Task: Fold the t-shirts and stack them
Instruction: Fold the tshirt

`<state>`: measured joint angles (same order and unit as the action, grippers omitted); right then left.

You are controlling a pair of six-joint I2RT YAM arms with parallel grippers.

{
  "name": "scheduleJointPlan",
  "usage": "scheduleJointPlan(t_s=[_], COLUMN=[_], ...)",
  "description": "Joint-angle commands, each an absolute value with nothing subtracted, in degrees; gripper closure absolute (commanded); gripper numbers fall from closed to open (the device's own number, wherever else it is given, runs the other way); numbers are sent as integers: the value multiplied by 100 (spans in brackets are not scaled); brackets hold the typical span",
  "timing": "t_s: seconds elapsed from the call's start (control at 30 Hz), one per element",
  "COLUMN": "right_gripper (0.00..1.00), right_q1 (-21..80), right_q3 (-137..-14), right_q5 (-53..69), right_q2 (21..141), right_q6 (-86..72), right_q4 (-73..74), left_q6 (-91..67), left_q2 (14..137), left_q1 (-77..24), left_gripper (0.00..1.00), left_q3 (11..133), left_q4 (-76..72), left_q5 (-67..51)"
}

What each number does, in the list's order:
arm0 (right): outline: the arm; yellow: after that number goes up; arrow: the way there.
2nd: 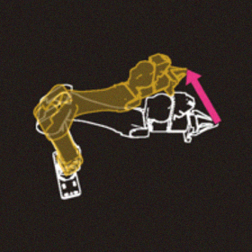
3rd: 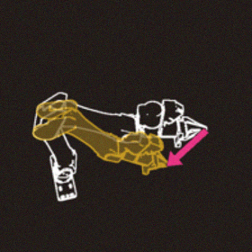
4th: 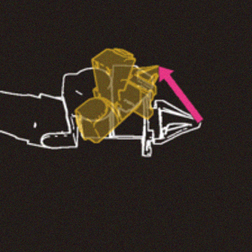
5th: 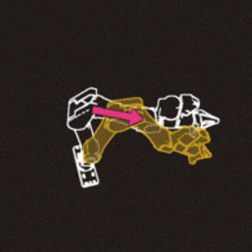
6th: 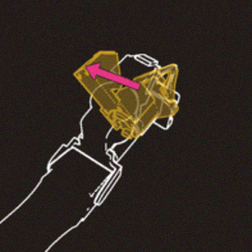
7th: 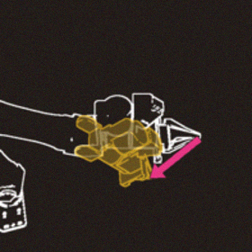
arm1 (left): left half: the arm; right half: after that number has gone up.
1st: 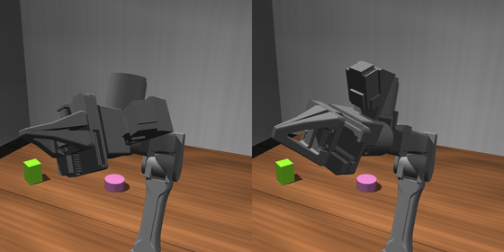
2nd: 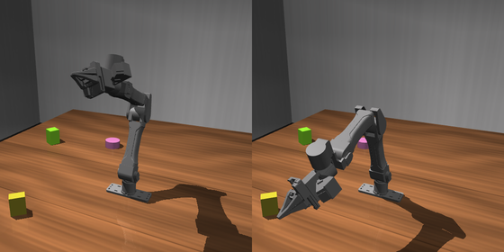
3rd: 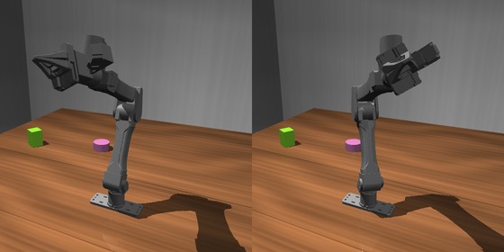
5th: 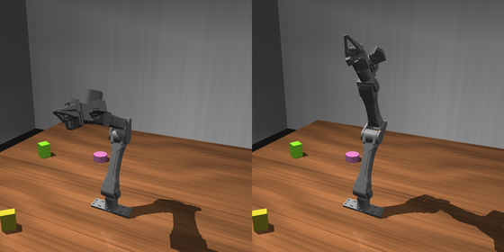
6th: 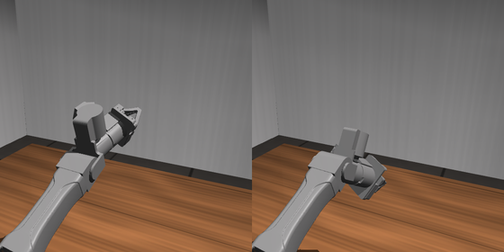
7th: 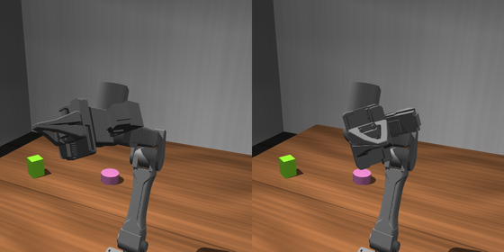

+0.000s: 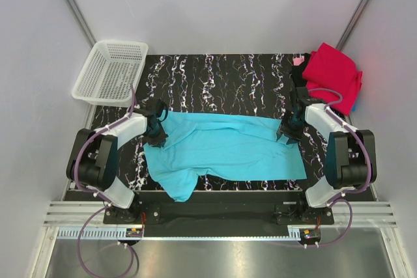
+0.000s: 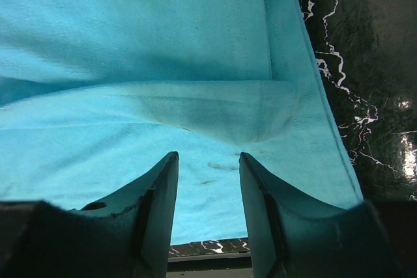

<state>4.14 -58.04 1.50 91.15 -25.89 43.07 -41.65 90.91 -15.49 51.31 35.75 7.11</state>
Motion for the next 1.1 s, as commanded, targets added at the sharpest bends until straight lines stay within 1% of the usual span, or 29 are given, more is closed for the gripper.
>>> scheduleJointPlan(t_s=[0.0, 0.03, 0.07, 0.13, 0.23, 0.33, 0.4, 0.43, 0.5, 0.53, 0.57, 0.63, 0.67, 0.8, 1.07], right_gripper=[50, 50, 50, 50, 50, 50, 51, 51, 51, 50, 50, 51, 50, 51, 51], right_q1=[448, 448, 440, 448, 448, 457, 457, 457, 457, 457, 448, 457, 448, 457, 457], right_q3=[-5810, -5810, -5810, -5818, -5818, -5810, -5801, -5801, -5792, -5783, -5783, -5783, -5783, -5783, -5792], right_q5=[97, 97, 105, 123, 123, 132, 141, 149, 150, 141, 149, 141, 141, 141, 79], right_q2=[9141, 9141, 9132, 9123, 9123, 9097, 9079, 9053, 9035, 9018, 9018, 9018, 9018, 9061, 9018], right_q6=[-2558, -2558, -2575, -2584, -2602, -2601, -2602, -2593, -2593, -2584, -2575, -2558, -2558, -2549, -2514], right_q4=[4236, 4245, 4236, 4245, 4236, 4236, 4236, 4236, 4245, 4236, 4245, 4263, 4263, 4254, 4280], left_q6=[-4104, -4096, -4078, -4052, -4025, -3982, -3964, -3964, -3964, -3973, -3981, -4008, -4025, -3999, -4051], left_q2=[9036, 8983, 8895, 8755, 8412, 8244, 8296, 8375, 8463, 8507, 8534, 8534, 8534, 8578, 8886], left_q1=[-1538, -1538, -1538, -1538, -1538, -1538, -1547, -1538, -1538, -1538, -1538, -1538, -1538, -1538, -1538], left_gripper=[89, 89, 82, 76, 72, 72, 78, 85, 89, 89, 85, 72, 70, 67, 68], left_q3=[5203, 5229, 5308, 5370, 5440, 5475, 5502, 5511, 5511, 5502, 5476, 5441, 5406, 5309, 5256], left_q4=[3497, 3576, 3664, 3893, 4104, 4122, 4105, 4104, 4087, 4087, 4087, 4078, 4052, 3868, 3683], left_q5=[799, 843, 896, 1028, 1160, 1090, 985, 976, 984, 1002, 1019, 1081, 1081, 1029, 809])
